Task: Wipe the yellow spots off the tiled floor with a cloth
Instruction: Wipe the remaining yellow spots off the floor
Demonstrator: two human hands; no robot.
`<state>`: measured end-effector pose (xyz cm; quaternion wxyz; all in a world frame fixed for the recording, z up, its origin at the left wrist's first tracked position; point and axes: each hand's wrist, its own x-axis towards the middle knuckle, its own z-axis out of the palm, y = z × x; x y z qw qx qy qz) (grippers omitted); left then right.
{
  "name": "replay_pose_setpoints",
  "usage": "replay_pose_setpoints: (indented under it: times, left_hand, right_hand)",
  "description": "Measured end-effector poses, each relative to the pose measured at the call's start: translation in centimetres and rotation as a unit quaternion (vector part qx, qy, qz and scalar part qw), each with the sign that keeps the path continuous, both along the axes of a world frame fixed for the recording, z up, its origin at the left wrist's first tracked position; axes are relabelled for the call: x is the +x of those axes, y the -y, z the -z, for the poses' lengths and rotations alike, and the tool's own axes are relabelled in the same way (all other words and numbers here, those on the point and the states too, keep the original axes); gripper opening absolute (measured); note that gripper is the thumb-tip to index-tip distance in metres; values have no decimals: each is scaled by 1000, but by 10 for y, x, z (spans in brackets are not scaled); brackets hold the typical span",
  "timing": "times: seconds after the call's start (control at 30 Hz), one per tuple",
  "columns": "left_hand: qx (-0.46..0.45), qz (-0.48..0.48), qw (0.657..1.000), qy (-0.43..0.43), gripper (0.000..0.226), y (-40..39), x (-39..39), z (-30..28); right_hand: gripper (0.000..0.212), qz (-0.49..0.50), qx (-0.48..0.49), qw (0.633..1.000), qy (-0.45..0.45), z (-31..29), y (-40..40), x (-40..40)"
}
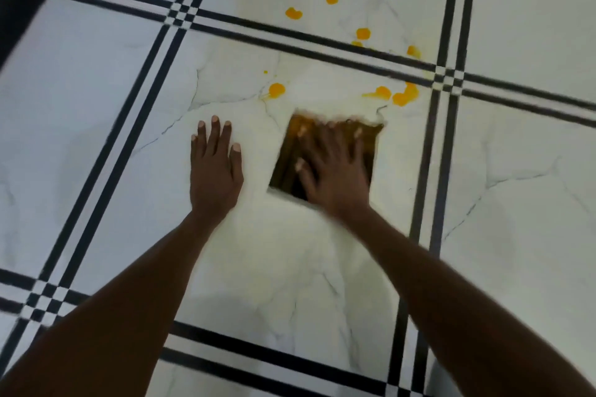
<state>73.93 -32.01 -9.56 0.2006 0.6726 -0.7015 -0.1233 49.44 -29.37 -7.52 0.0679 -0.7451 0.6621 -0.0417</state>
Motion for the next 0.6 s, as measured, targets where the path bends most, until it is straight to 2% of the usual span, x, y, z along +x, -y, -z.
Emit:
replay_pose_setpoints:
  times: [0.1,0.17,0.27,0.37,0.47,0.53,0.6]
  left_hand:
    - [3,1,1000,-24,56,6,2,-4]
    - [-13,7,999,-30,52,14,2,-7]
    - [-41,30,999,-3,47,34,9,-7]
    - [-34,51,997,40,57,58,13,-1]
    - [-13,55,995,83,62,66,12,6]
    - [-6,53,995,85,61,64,12,4]
    - [1,47,996,74,61,65,13,-1]
  right_hand:
    - [62,-116,47,992,4,-12,-80,-8]
    - [64,-133,57,990,4,-13,-101,-54]
    - [62,-41,41,998,-1,-9,-60,-128]
    - [63,88,1,996,-1,-3,34,-168]
    - [66,163,-12,986,15,3,120,-135]
    - [64,100,-27,994,25,2,127,-79]
    - [58,-17,-13,1000,9,-4,83,-34]
